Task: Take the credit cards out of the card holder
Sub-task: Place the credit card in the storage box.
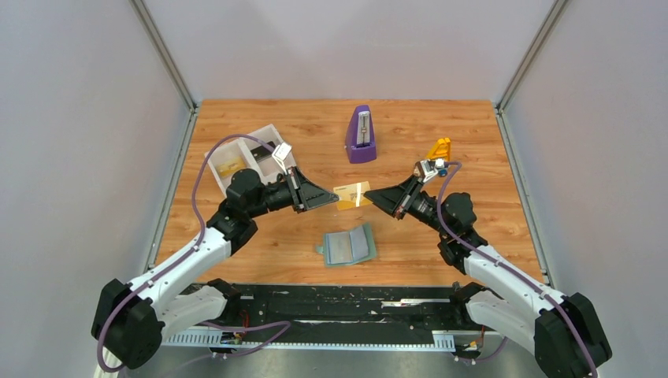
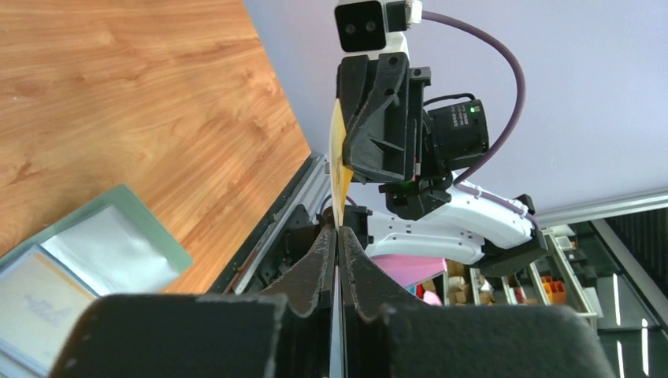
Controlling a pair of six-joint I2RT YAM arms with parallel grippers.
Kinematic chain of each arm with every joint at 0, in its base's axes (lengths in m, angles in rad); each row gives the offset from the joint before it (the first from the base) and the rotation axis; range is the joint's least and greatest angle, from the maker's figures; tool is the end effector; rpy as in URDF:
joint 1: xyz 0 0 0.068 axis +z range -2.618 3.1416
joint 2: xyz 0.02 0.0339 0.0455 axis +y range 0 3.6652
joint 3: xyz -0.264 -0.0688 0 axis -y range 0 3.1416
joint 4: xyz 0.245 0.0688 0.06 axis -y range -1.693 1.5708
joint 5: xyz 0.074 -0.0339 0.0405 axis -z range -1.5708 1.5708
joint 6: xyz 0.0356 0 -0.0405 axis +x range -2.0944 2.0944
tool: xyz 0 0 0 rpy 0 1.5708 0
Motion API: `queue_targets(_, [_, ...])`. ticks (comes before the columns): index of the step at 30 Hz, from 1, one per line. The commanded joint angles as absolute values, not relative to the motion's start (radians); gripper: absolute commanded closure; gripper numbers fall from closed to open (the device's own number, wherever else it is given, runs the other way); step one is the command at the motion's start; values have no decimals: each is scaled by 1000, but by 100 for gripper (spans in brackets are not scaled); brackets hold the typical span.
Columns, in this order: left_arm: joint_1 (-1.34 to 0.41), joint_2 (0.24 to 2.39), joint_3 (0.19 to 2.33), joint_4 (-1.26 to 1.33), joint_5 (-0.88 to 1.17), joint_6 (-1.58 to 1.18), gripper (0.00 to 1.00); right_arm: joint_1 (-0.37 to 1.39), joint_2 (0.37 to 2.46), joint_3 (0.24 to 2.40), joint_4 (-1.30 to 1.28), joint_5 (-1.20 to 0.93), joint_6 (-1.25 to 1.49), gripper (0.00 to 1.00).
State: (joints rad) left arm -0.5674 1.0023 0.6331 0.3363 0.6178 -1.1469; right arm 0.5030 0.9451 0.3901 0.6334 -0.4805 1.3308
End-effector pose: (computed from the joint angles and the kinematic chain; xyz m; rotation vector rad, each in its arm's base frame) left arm 0.1837 -0.1415 0.3001 0.0188 1.9324 -1.7364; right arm 0.1765 0.1159 0.2576 0.2785 1.7840 1.7585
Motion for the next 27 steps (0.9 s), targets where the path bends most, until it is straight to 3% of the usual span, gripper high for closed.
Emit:
queue_targets(1, [-567, 1015, 650, 406, 638, -1154, 99, 509, 943, 377, 687, -453, 1344, 100])
queue_targets(4, [-568, 1012, 662, 364, 621, -1133, 100, 508, 942, 369, 676, -456, 1338, 94])
queue_targets(7, [-567, 992, 698, 268, 591, -1054, 100, 508, 926, 363, 639, -462, 1316, 80])
queue_targets(12, [-541, 977, 786, 41, 571, -915, 100, 508, 848, 354, 543, -452, 1253, 50])
queue_targets(18, [-437, 1016, 920, -221, 595, -741, 100, 508, 765, 367, 408, -472, 1156, 3])
queue_targets(23, [-299, 1103, 1085, -494, 606, -533, 100, 508, 688, 360, 329, -488, 1112, 0])
queue_targets(27, [-75, 1179, 1182, -617, 595, -462, 100, 508, 635, 369, 243, -509, 1061, 0])
